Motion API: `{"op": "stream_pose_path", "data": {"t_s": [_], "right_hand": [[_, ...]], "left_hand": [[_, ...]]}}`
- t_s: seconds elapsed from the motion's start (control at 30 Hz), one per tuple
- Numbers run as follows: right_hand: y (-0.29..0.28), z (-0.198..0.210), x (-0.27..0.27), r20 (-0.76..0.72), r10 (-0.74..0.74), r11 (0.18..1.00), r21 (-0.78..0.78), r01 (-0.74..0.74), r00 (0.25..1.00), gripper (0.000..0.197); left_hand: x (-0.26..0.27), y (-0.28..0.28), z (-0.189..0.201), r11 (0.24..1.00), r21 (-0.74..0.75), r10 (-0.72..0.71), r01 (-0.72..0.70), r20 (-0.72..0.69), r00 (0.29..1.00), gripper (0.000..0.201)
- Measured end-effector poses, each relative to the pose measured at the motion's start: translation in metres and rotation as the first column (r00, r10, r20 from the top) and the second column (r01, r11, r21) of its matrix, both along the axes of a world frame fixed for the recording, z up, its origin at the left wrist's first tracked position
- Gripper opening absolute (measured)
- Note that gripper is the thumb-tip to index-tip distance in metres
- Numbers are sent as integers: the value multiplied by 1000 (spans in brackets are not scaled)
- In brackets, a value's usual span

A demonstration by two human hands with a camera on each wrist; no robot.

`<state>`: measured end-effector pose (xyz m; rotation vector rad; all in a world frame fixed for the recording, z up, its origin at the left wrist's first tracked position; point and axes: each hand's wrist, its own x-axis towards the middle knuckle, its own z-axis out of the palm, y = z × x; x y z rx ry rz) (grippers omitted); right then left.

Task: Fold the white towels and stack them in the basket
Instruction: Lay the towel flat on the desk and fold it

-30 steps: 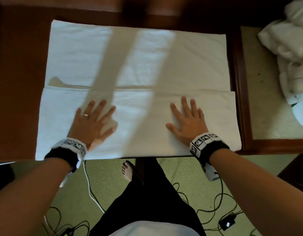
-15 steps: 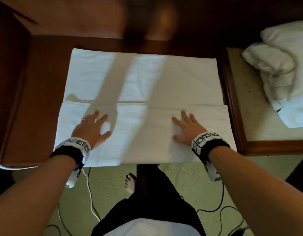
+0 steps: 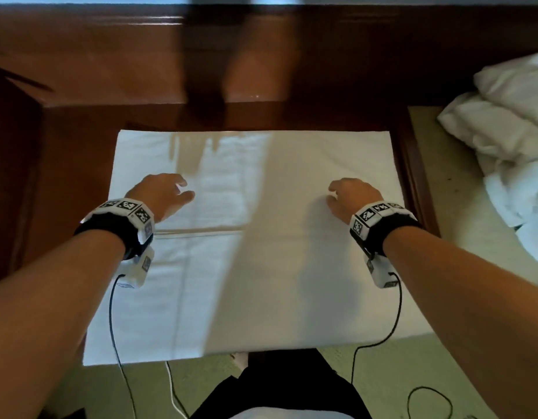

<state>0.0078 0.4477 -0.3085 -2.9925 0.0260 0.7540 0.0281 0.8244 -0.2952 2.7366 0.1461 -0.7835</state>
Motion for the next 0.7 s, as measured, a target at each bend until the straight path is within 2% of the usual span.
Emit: {"op": "stream_pose_path", "data": {"t_s": [0.1,0.2,0.3,0.4,0.47,0.53,0.63,0.7], "right_hand": [[-14,-13,47,38,-2,1000,28,1,999,44],[-26,-28,89,64,12,998,55,-16,998,63],[-34,-42,115,57,62,998,0,-62,996,82],[-38,-49,128,79,89,996,-37,-86,993,85],[-41,-49,131,136,110,993,-61,-102,985,77],[-43,-47,132,182,122,991,-68,-111,976,61],[-41,-41,131,215,108,994,-47,-100,971,38],[-40,-31,127,240,73,997,1,-75,968,33]], "left_hand": [[41,-2,-15,999,35,-30,28,48,998,54],[77,-5,-36,998,46,-51,46,96,994,69],[98,-10,-51,973,169,-179,160,105,978,78],[105,-9,-65,943,251,-248,219,91,964,81],[107,-10,-68,947,257,-240,194,157,958,70],[105,-12,-67,935,272,-296,227,245,923,51],[100,-15,-53,947,204,-310,247,386,869,18],[97,-12,-38,957,165,-286,236,429,857,9]]}}
